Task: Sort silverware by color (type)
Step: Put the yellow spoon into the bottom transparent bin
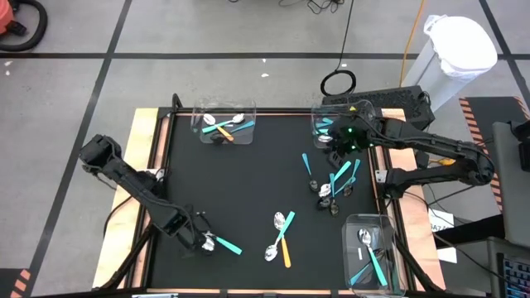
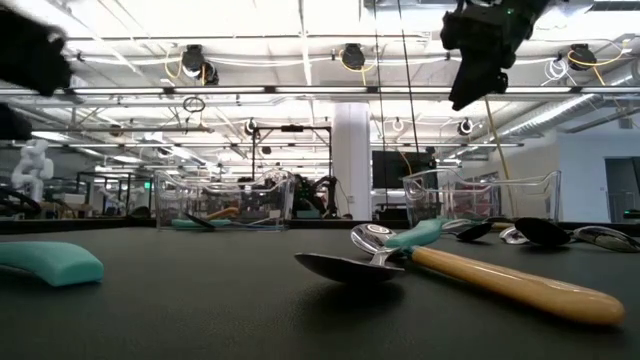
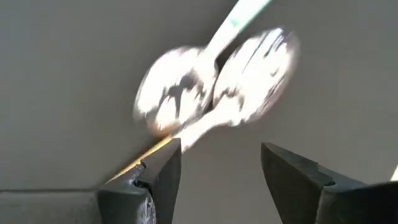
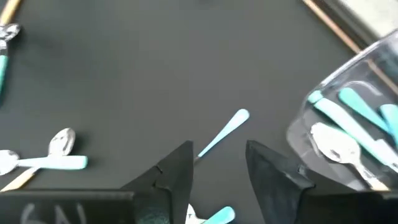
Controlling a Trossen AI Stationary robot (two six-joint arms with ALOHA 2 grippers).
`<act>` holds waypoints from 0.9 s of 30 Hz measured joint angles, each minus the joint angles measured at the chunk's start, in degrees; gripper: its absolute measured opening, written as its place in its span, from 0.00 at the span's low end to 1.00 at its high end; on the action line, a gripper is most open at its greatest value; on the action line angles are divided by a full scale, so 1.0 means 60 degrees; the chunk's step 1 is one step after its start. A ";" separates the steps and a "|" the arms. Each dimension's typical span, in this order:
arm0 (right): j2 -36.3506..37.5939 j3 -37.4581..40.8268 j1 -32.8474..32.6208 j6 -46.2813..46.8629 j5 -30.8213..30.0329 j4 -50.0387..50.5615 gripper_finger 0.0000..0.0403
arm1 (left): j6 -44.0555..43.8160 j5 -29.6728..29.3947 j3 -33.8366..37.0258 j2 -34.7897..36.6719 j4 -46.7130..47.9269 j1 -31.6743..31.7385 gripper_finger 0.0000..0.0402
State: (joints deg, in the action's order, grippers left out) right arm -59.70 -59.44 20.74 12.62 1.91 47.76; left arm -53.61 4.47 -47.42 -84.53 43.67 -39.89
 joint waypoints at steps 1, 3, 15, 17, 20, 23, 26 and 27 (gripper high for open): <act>-0.0011 0.0000 -0.0124 0.0067 -0.0236 -0.0037 0.35 | -0.0028 -0.0032 0.0000 0.0000 0.0276 -0.0104 0.54; -0.0019 0.0000 -0.0333 0.0228 -0.0473 -0.0090 0.35 | 0.0023 -0.0292 0.0000 0.0000 0.0517 -0.0274 0.54; -0.0019 0.0000 -0.1429 0.0936 -0.0604 -0.0214 0.34 | 0.0490 -0.1018 0.0925 -0.0029 -0.0075 -0.0517 0.54; -0.0019 0.0000 -0.1580 0.1046 -0.0605 -0.0214 0.34 | 0.0242 -0.0910 0.1059 -0.0028 0.0052 -0.0574 0.54; -0.0019 0.0000 -0.1828 0.1200 -0.0934 -0.0212 0.34 | 0.0082 -0.0900 0.1140 -0.0009 0.0066 -0.0637 0.51; -0.0019 0.0000 -0.2095 0.1363 -0.1388 -0.0210 0.34 | 0.0080 -0.0903 0.1144 -0.0007 0.0067 -0.0687 0.42; -0.0019 0.0000 -0.2368 0.1609 -0.1649 -0.0214 0.34 | 0.0079 -0.0900 0.1147 -0.0007 0.0053 -0.0686 0.29; -0.0019 0.0000 -0.2473 0.1697 -0.1776 -0.0217 0.34 | 0.0067 -0.0900 0.1150 -0.0007 0.0031 -0.0686 0.24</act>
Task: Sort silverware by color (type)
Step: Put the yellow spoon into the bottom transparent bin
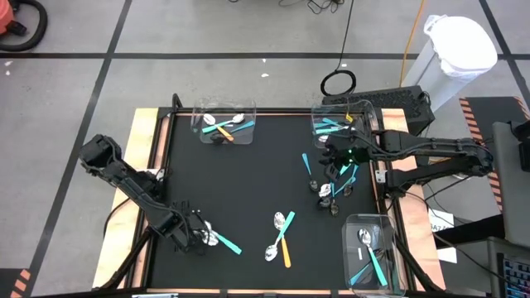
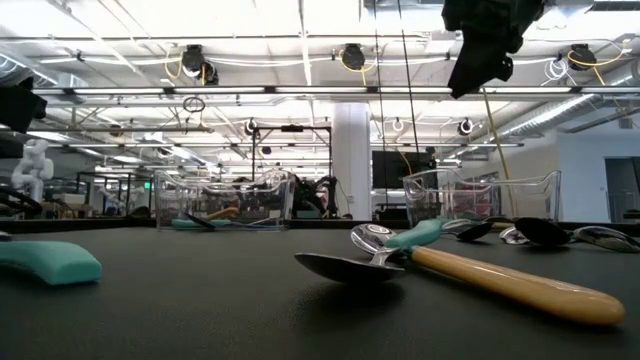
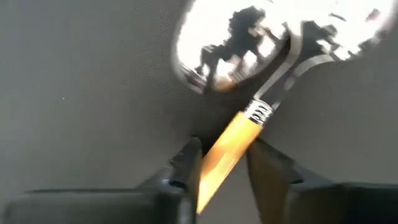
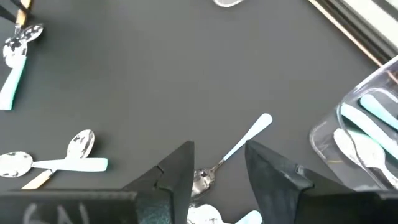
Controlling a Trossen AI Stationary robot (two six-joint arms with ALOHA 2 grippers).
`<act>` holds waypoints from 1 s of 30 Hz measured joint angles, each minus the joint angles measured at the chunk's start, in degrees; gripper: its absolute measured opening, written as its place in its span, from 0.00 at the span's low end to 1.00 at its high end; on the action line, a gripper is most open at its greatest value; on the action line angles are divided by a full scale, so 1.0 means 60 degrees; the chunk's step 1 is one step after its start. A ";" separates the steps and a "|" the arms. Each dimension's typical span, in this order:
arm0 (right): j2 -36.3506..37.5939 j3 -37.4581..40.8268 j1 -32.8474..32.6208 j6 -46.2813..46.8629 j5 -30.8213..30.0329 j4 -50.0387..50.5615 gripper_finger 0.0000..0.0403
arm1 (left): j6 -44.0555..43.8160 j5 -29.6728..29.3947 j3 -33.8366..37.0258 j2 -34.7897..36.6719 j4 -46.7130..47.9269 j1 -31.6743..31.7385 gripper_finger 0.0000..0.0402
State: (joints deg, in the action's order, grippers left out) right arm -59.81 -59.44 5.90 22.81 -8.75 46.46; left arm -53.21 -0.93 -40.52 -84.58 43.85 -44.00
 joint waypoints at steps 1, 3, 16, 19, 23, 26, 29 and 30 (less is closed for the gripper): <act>0.0000 0.0000 -0.0114 0.0097 -0.0071 0.0000 0.34 | -0.0007 0.0005 0.0004 0.0000 -0.0027 -0.0001 0.19; -0.0007 0.0006 -0.0347 0.0317 -0.0101 -0.0078 0.34 | -0.0032 0.0079 0.0001 0.0000 -0.0129 0.0004 0.11; -0.0036 0.3736 -0.1637 0.1165 0.1664 -0.6857 0.34 | 0.0429 -0.0765 -0.1161 0.0036 -0.0295 0.0006 0.01; -0.0040 0.4778 -0.2060 0.1333 0.1988 -0.9207 0.34 | 0.0768 -0.1774 -0.1373 0.0042 -0.0721 0.0046 0.01; -0.0294 0.5537 -0.2629 0.1038 0.1643 -1.1658 0.34 | 0.1553 -0.3027 -0.1520 0.0051 -0.1844 0.0324 0.00; -0.0633 0.5517 -0.2979 0.0495 0.1169 -1.2339 0.34 | 0.2155 -0.3893 -0.1533 0.0051 -0.3026 0.0698 0.00; -0.1107 0.5347 -0.3262 -0.0098 0.0914 -1.2900 0.35 | 0.2689 -0.4694 -0.1533 0.0055 -0.4142 0.1171 0.00; -0.1263 0.5301 -0.3319 -0.0300 0.0910 -1.3133 0.36 | 0.2785 -0.4894 -0.1533 0.0055 -0.4481 0.1332 0.00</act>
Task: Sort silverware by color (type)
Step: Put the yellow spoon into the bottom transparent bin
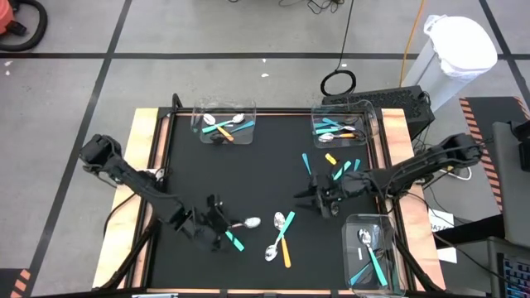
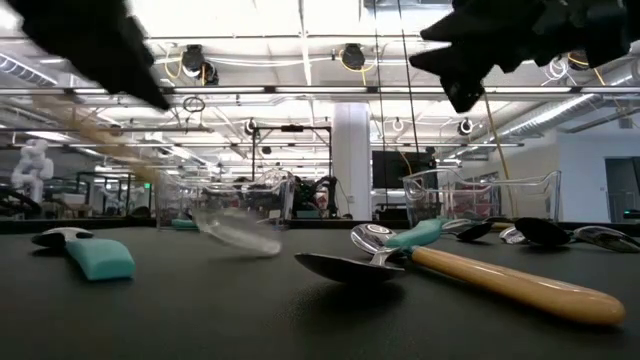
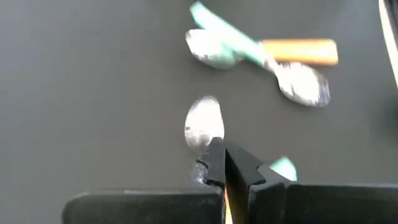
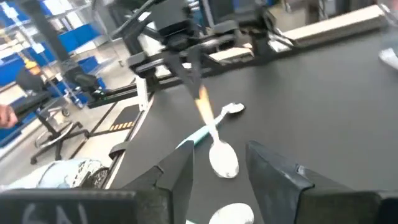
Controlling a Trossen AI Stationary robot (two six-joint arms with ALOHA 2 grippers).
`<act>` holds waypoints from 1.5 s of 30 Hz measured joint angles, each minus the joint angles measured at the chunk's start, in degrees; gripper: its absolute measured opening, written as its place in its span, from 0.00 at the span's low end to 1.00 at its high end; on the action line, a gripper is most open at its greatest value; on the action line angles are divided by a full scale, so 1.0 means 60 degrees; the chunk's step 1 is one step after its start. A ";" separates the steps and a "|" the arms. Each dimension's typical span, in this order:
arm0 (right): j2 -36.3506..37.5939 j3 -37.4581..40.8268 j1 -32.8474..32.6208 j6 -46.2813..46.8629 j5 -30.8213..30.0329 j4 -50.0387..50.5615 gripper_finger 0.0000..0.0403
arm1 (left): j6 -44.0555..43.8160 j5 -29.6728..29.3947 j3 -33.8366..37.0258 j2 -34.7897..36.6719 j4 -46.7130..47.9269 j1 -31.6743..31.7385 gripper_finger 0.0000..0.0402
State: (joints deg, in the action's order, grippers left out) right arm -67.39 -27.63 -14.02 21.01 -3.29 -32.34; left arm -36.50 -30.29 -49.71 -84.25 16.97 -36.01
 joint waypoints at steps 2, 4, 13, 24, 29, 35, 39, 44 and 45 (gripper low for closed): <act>-0.0313 -0.0026 -0.0086 -0.0312 0.0005 -0.0525 0.37 | 0.0307 -0.0170 -0.0004 0.0000 -0.0611 0.0304 0.00; -0.0594 -0.0029 -0.0116 -0.0345 0.0022 -0.0948 0.40 | 0.0694 -0.0164 -0.0004 0.0000 -0.0945 0.0583 0.00; -0.1263 -0.0030 -0.0121 0.0131 -0.0167 -0.0695 0.49 | 0.1356 0.0975 -0.0004 0.0000 -0.0248 0.1174 0.00; -0.1410 -0.0037 -0.0121 0.0155 -0.0226 -0.0680 0.50 | 0.2709 0.1046 0.0809 0.0000 0.0472 0.1471 0.30; -0.1407 -0.0038 -0.0121 0.0140 -0.0215 -0.0681 0.50 | 0.3375 0.1766 0.1237 -0.0170 0.0054 0.1783 0.43; -0.1407 -0.0041 -0.0121 0.0136 -0.0201 -0.0674 0.50 | 0.4179 0.2559 0.1432 -0.1001 -0.0637 0.2134 0.43; -0.1407 -0.0041 -0.0121 0.0136 -0.0200 -0.0629 0.50 | 0.4181 0.2650 0.1411 -0.1451 -0.0751 0.2338 0.36; -0.1407 -0.0044 -0.0121 0.0104 -0.0200 -0.0370 0.50 | 0.4248 0.3200 0.1395 -0.1599 -0.0735 0.2570 0.22; -0.1407 -0.0044 -0.0121 0.0100 -0.0202 -0.0335 0.50 | 0.4240 0.3275 0.1392 -0.1589 -0.0728 0.2609 0.18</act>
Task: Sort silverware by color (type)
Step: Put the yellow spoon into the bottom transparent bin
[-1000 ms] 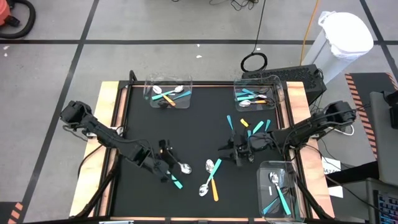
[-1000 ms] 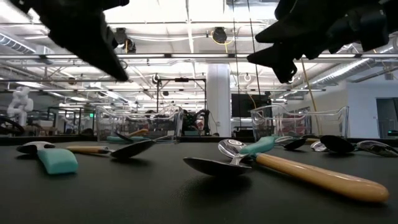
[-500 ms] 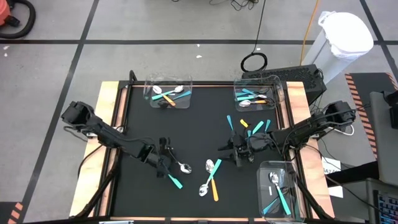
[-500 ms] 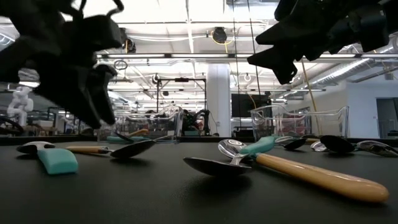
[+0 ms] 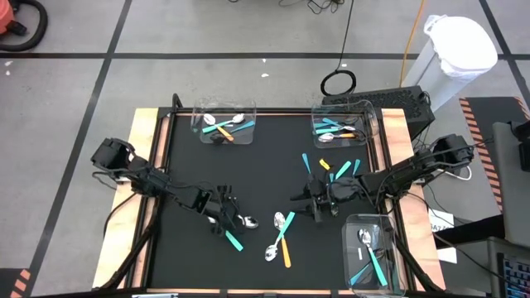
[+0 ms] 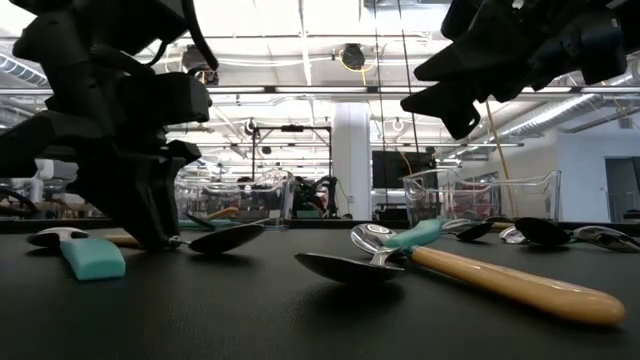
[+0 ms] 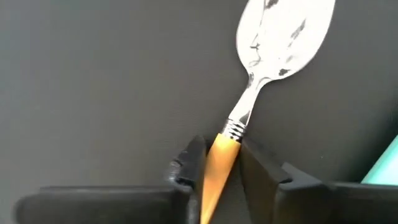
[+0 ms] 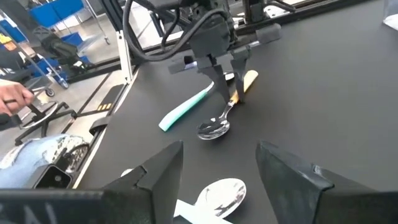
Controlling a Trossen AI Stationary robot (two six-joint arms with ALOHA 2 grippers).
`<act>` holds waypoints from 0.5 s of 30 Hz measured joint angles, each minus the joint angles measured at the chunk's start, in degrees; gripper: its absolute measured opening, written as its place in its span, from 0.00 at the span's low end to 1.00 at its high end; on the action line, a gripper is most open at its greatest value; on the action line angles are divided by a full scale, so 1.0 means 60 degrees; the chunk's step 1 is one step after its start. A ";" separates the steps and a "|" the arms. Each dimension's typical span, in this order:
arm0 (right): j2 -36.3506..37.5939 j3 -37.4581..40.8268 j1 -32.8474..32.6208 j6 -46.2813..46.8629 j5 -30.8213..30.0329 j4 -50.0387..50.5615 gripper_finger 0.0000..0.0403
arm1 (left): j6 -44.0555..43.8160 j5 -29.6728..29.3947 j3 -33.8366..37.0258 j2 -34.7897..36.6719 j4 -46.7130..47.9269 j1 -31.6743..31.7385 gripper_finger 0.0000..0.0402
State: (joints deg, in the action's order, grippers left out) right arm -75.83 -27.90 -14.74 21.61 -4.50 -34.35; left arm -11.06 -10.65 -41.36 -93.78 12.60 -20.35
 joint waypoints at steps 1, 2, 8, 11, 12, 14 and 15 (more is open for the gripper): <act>0.0000 0.0000 0.0000 0.0001 -0.0011 0.0058 0.50 | -0.0017 0.0024 0.0004 0.0032 -0.0001 0.0013 0.15; 0.0000 0.0000 0.0000 0.0000 -0.0021 0.0095 0.50 | -0.0006 0.0017 0.0004 0.0063 -0.0018 0.0013 0.11; 0.0000 0.0000 0.0004 0.0005 -0.0040 -0.0017 0.50 | -0.0090 -0.0257 -0.0023 0.0347 -0.0065 0.0034 0.03; 0.0000 0.0000 0.0045 -0.0011 -0.0053 -0.0151 0.50 | -0.0108 -0.0511 -0.0185 0.0691 0.0058 0.0031 0.01; 0.0006 0.0000 0.0081 -0.0045 -0.0053 -0.0179 0.50 | -0.0107 -0.0606 -0.0262 0.0837 0.0011 0.0032 0.00; 0.0059 0.0000 0.0181 -0.0173 -0.0060 -0.0258 0.50 | -0.0090 -0.0868 -0.0341 0.1252 -0.0052 0.0075 0.00; 0.0094 0.0000 0.0242 -0.0255 -0.0057 -0.0336 0.50 | -0.0057 -0.0988 -0.0361 0.1435 -0.0109 0.0126 0.00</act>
State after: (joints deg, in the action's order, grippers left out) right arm -75.27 -27.90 -13.29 20.07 -4.84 -36.37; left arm -11.40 -16.57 -43.53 -85.17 11.95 -19.60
